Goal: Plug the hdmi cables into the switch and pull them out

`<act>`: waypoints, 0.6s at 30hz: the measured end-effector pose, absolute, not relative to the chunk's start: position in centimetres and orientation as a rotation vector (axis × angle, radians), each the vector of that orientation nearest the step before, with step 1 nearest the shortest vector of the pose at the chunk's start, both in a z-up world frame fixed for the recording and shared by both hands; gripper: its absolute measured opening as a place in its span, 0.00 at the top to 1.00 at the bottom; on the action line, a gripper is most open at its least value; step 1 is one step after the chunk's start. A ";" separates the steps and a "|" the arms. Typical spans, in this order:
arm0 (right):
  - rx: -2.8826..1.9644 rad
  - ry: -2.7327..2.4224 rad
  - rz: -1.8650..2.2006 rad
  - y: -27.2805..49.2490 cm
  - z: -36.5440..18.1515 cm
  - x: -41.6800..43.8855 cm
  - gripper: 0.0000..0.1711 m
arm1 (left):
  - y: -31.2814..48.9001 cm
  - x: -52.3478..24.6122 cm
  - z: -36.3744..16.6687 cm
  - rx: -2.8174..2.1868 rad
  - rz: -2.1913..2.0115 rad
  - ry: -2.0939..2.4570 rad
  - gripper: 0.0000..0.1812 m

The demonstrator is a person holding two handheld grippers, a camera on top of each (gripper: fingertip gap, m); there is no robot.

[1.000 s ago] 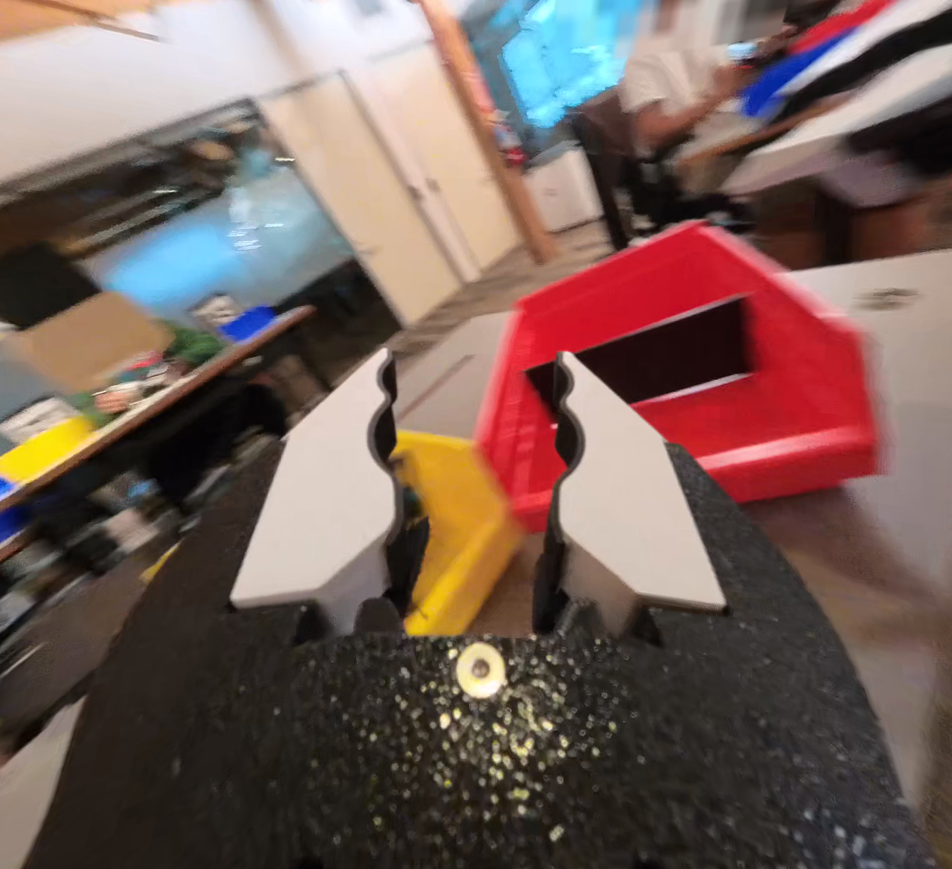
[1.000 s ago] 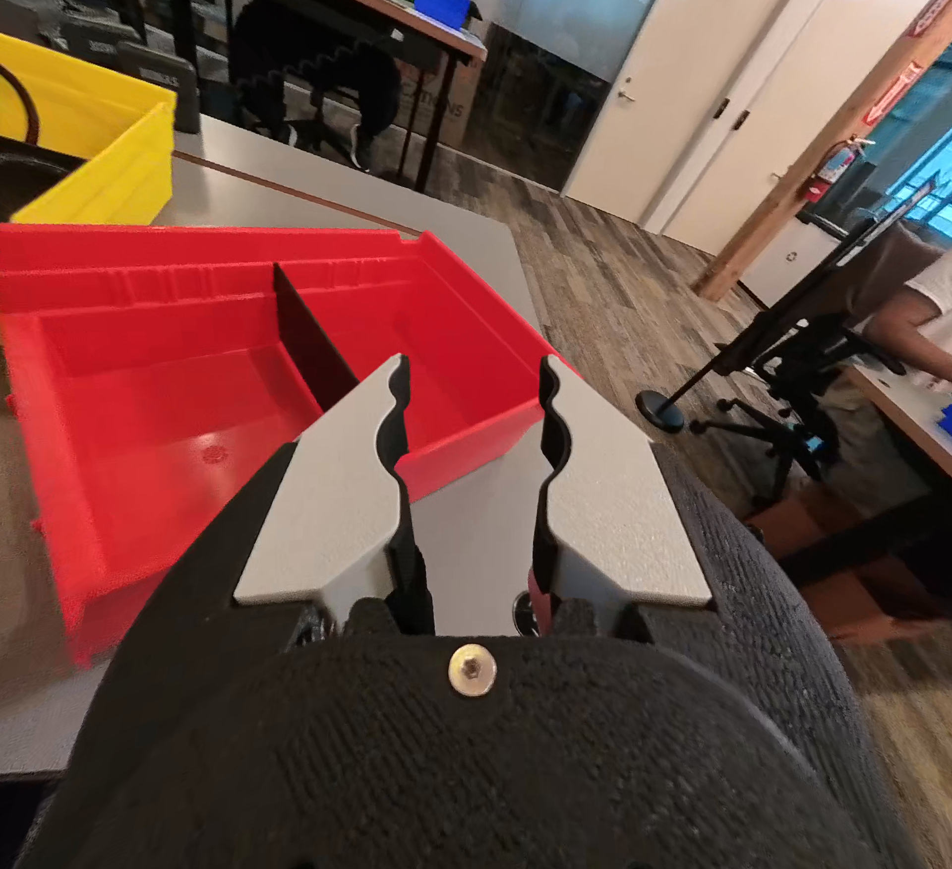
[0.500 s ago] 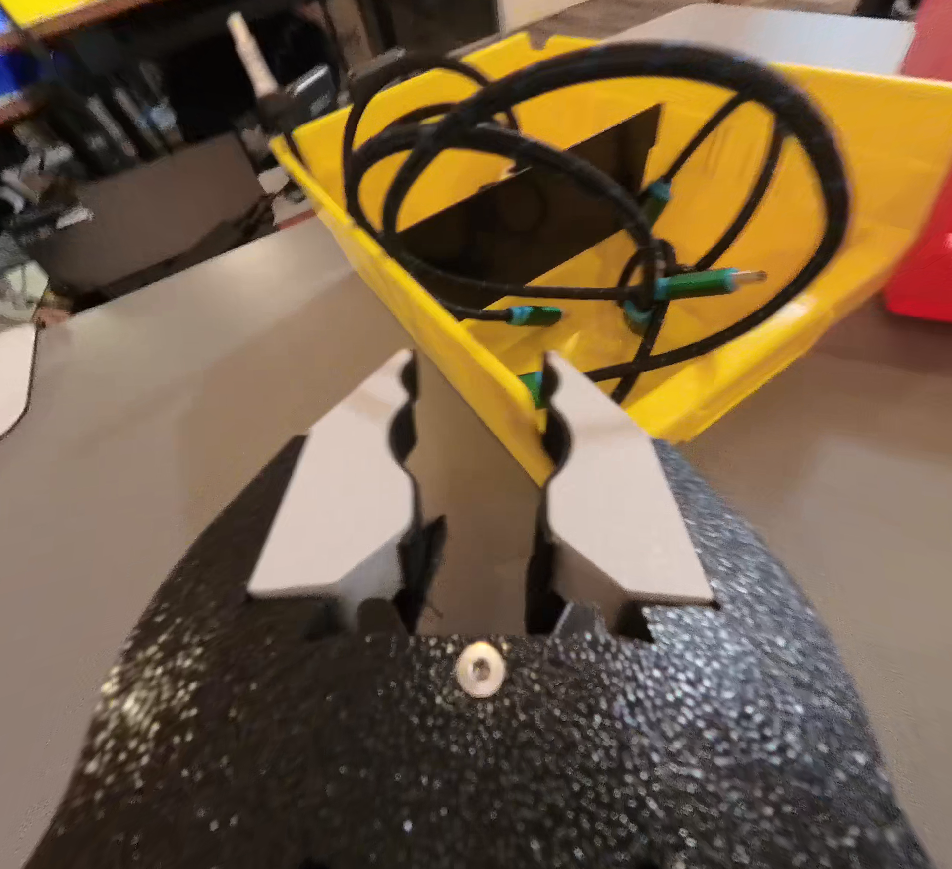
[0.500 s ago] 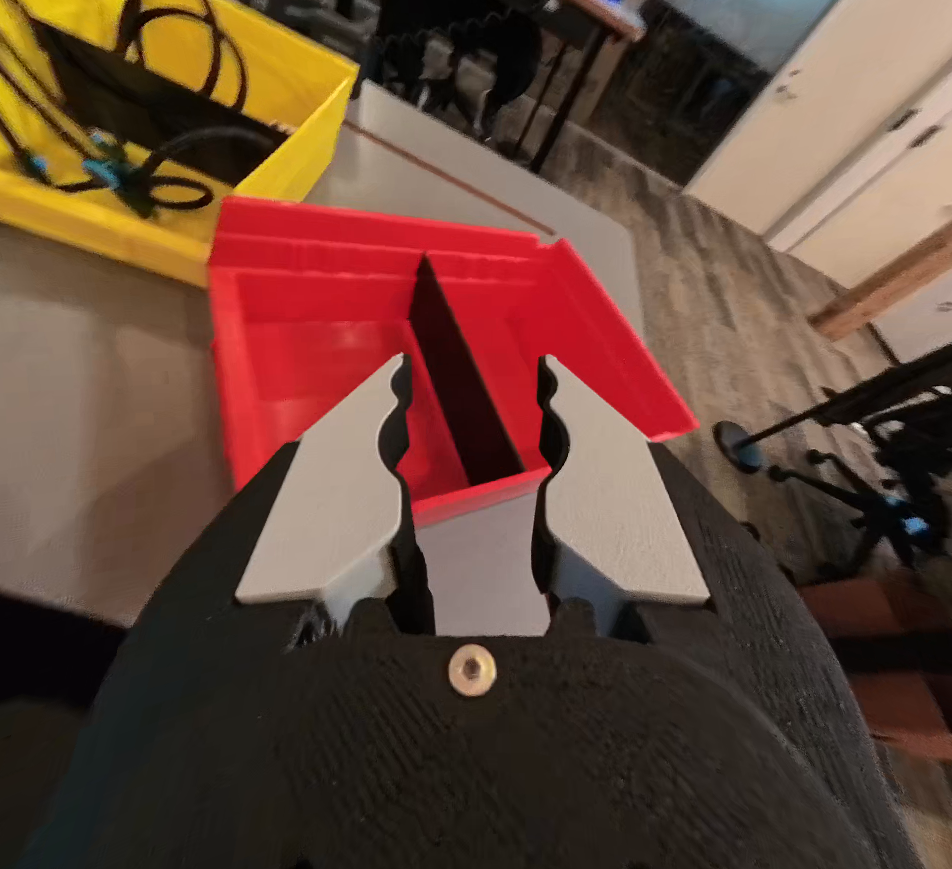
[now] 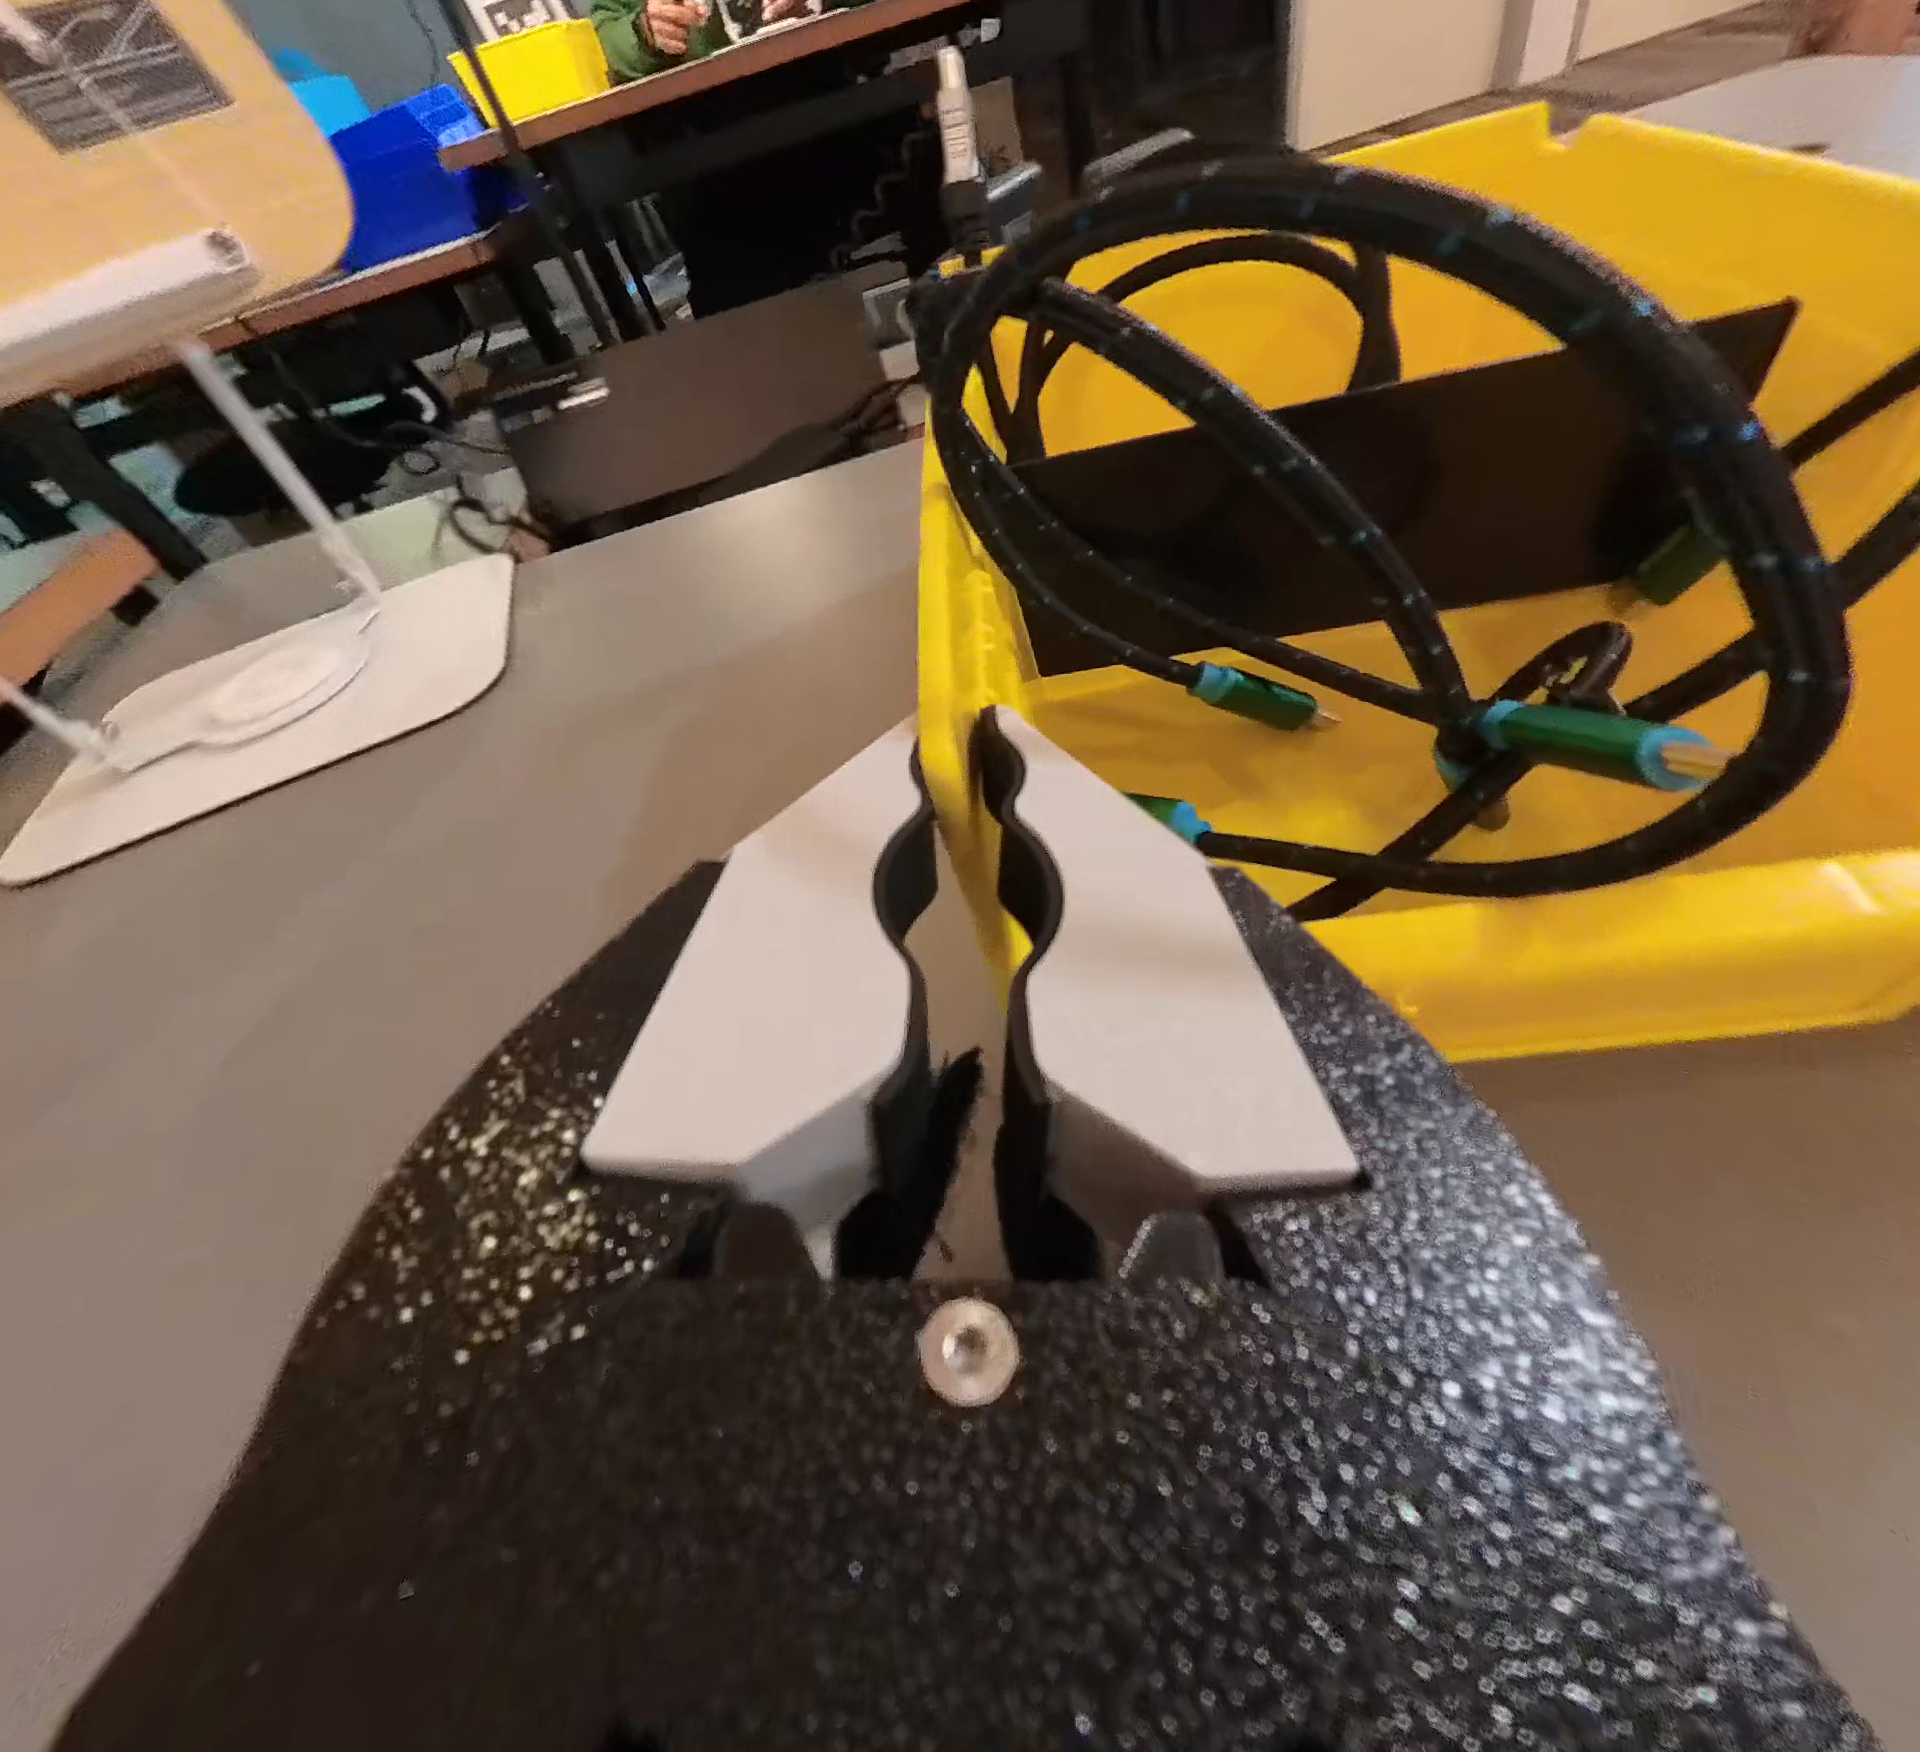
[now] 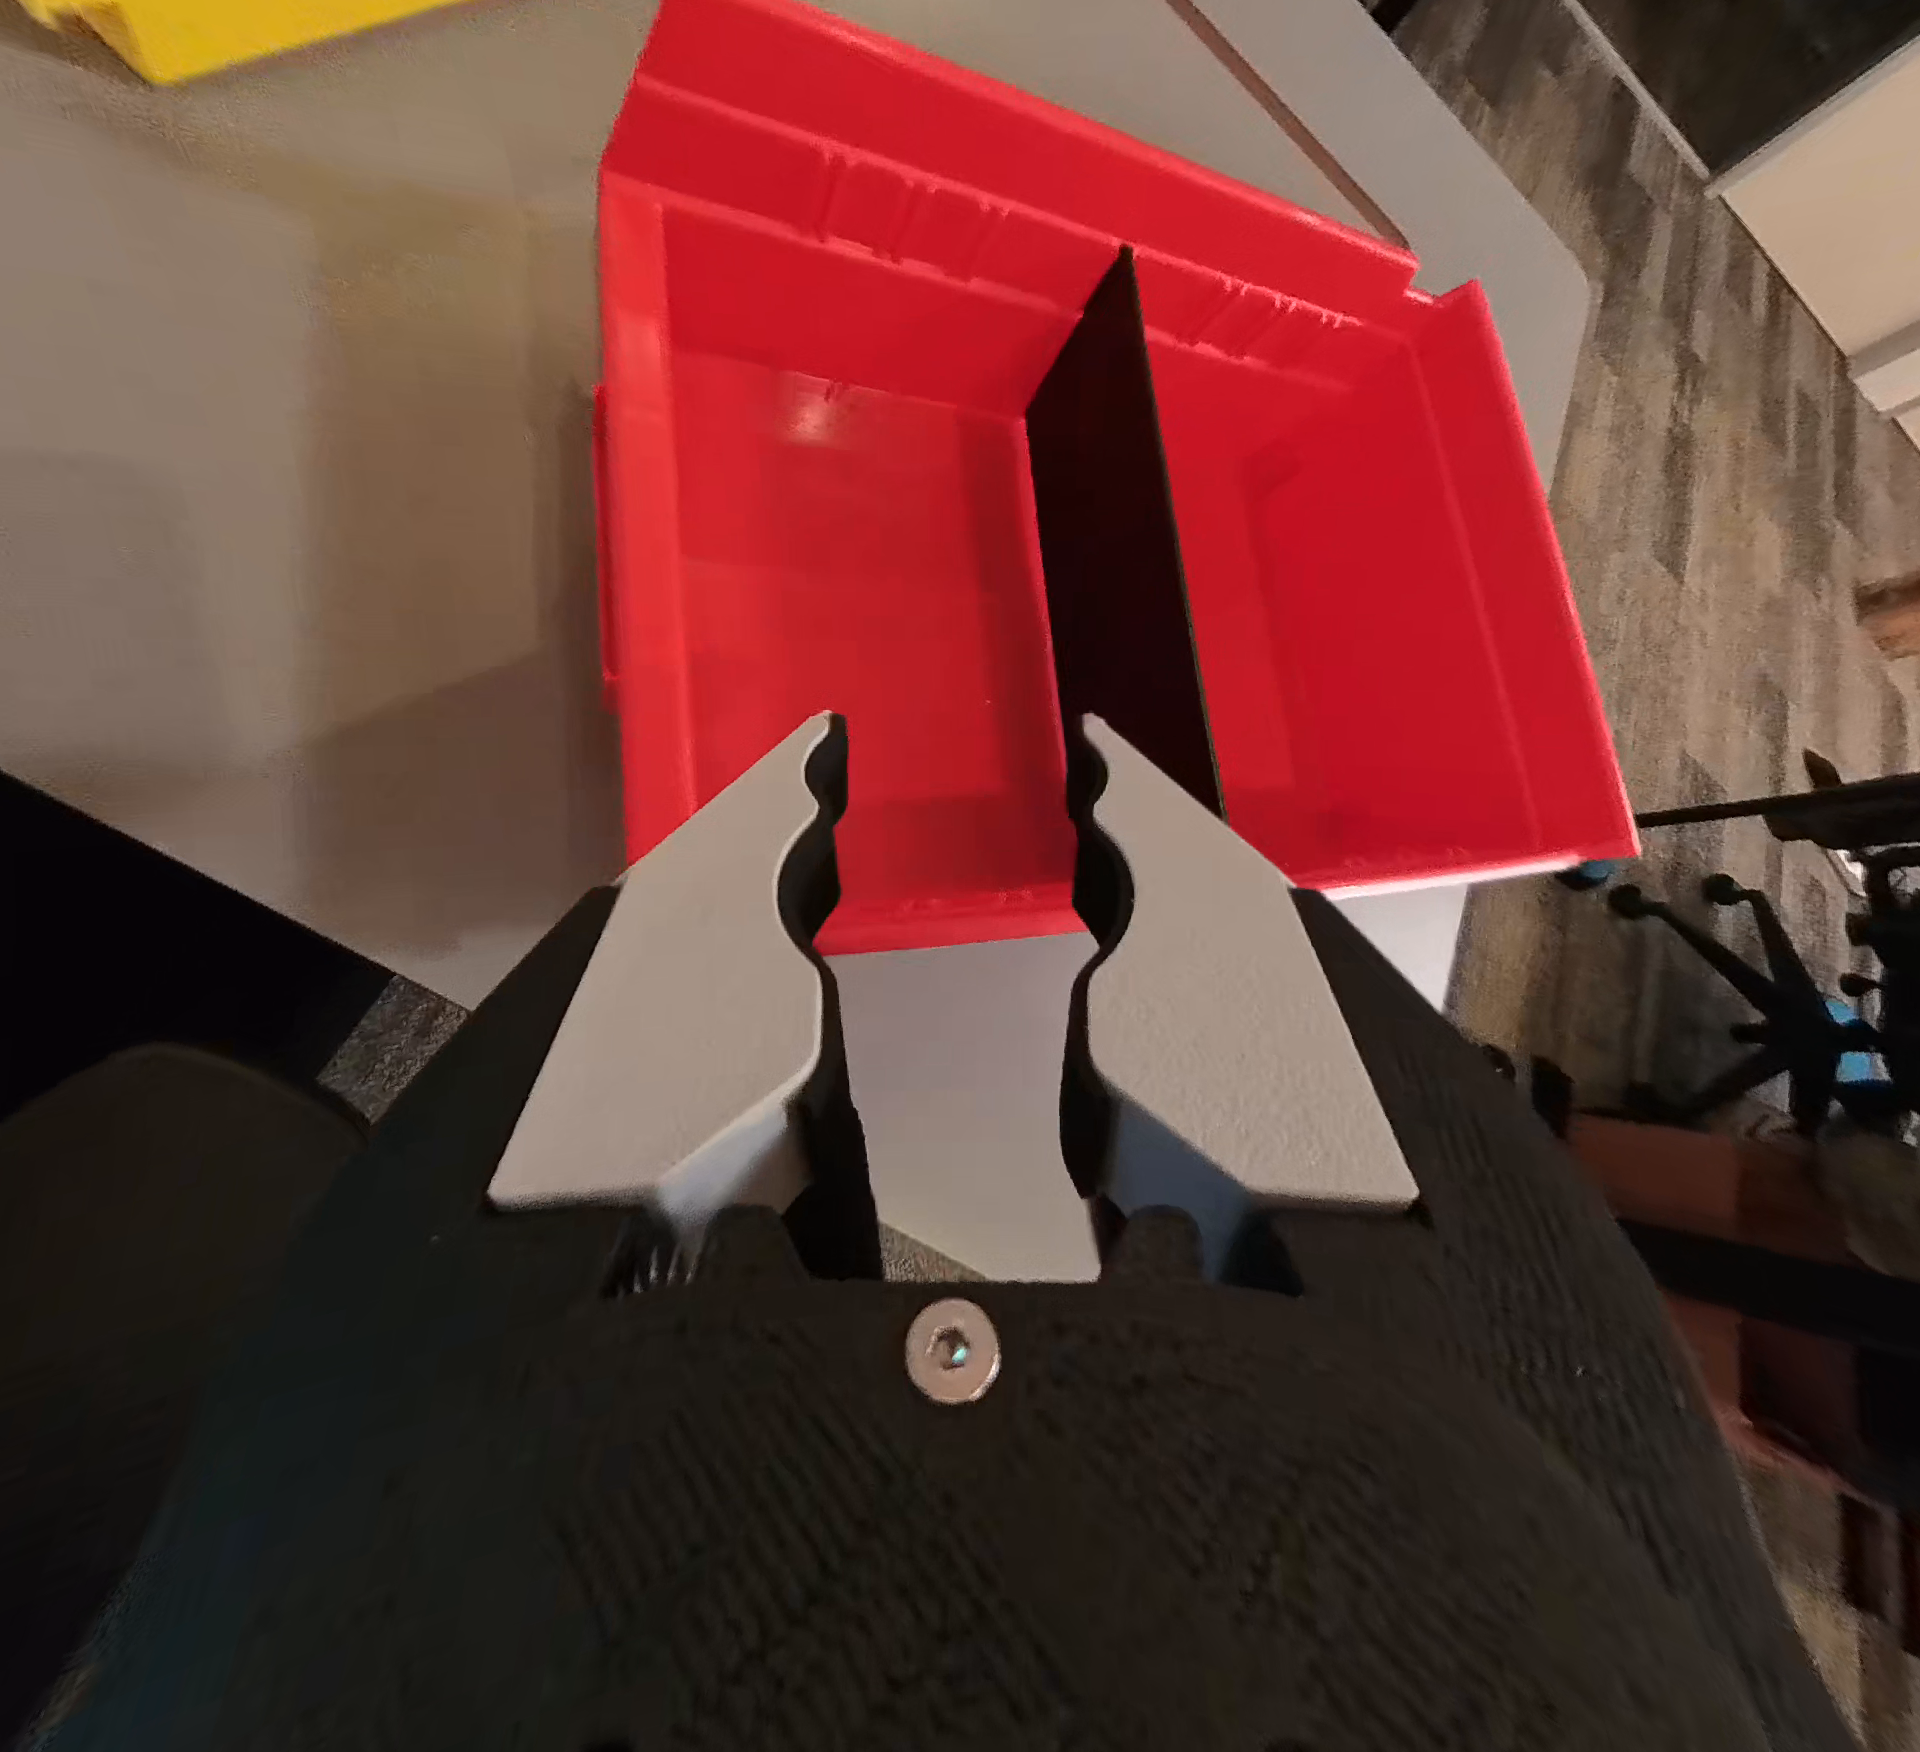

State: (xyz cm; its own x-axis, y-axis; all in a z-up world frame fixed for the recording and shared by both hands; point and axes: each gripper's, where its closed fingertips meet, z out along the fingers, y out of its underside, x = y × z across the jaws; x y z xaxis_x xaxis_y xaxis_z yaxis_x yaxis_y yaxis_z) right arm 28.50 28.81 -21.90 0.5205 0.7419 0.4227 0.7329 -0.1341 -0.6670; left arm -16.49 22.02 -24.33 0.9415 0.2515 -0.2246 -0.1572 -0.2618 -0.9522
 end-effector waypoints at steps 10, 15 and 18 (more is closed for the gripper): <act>-1.905 -1.151 -0.045 27.0 -20.3 30.5 0.77 | 14.0 -24.3 -24.1 -1.744 0.491 -0.236 0.98; -1.951 -1.146 -0.062 27.1 -21.1 31.2 0.77 | 10.4 -28.4 -24.1 -1.708 0.597 -0.344 0.96; -2.015 -1.137 -0.077 27.5 -22.1 31.4 0.75 | 8.9 -29.8 -24.0 -1.679 0.681 -0.364 0.96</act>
